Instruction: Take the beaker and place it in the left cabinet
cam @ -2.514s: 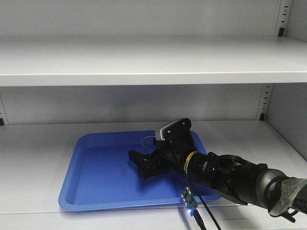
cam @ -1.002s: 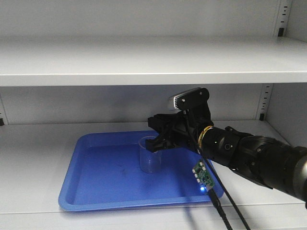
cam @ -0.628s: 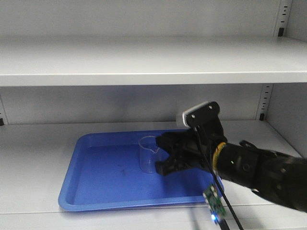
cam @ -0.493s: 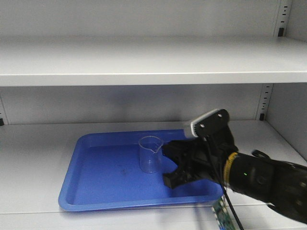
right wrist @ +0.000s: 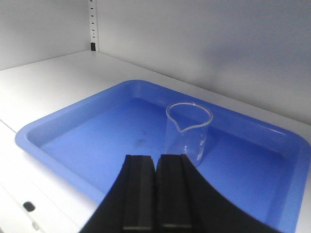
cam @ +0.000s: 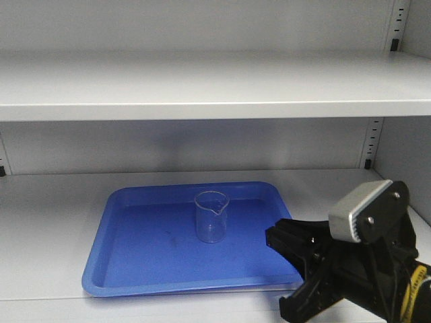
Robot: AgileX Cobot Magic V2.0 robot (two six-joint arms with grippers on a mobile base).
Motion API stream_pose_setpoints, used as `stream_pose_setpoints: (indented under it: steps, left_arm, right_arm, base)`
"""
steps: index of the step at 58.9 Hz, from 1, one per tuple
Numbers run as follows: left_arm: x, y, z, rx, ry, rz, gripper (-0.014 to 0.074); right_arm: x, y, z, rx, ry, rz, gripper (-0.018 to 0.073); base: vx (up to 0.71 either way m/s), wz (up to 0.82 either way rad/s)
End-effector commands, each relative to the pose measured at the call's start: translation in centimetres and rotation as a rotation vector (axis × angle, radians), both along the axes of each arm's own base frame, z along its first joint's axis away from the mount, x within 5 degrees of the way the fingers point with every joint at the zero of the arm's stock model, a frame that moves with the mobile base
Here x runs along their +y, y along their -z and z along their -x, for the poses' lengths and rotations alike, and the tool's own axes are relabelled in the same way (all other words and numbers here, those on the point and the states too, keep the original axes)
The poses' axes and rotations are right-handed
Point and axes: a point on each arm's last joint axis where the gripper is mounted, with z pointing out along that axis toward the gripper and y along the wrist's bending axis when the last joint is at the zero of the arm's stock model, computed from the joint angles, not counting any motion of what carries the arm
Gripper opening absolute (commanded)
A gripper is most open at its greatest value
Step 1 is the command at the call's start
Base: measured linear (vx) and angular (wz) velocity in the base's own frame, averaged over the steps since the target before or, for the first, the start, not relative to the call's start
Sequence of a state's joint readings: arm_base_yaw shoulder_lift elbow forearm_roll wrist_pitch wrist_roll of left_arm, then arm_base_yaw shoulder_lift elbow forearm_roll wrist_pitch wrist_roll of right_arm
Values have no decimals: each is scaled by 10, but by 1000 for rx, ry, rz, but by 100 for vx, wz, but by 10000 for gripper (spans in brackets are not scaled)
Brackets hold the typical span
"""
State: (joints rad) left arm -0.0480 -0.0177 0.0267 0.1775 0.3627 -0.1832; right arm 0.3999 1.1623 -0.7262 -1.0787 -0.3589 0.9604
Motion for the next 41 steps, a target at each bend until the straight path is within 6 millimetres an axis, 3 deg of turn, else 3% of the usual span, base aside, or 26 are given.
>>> stream_pose_setpoints:
  steps: [1, 33, 41]
  left_arm:
    - [-1, -12, -1, -99, 18, 4, 4]
    - [-1, -12, -1, -99, 18, 4, 4]
    - [-1, -12, -1, -99, 18, 4, 4]
  right_arm:
    - [-1, -12, 6, -45, -21, -43, -6]
    - [-2, -7, 5, -20, -4, -40, -6]
    - [-19, -12, 0, 50, 191, -171, -6]
  base:
    - [0, 0]
    - [0, 0]
    - [0, 0]
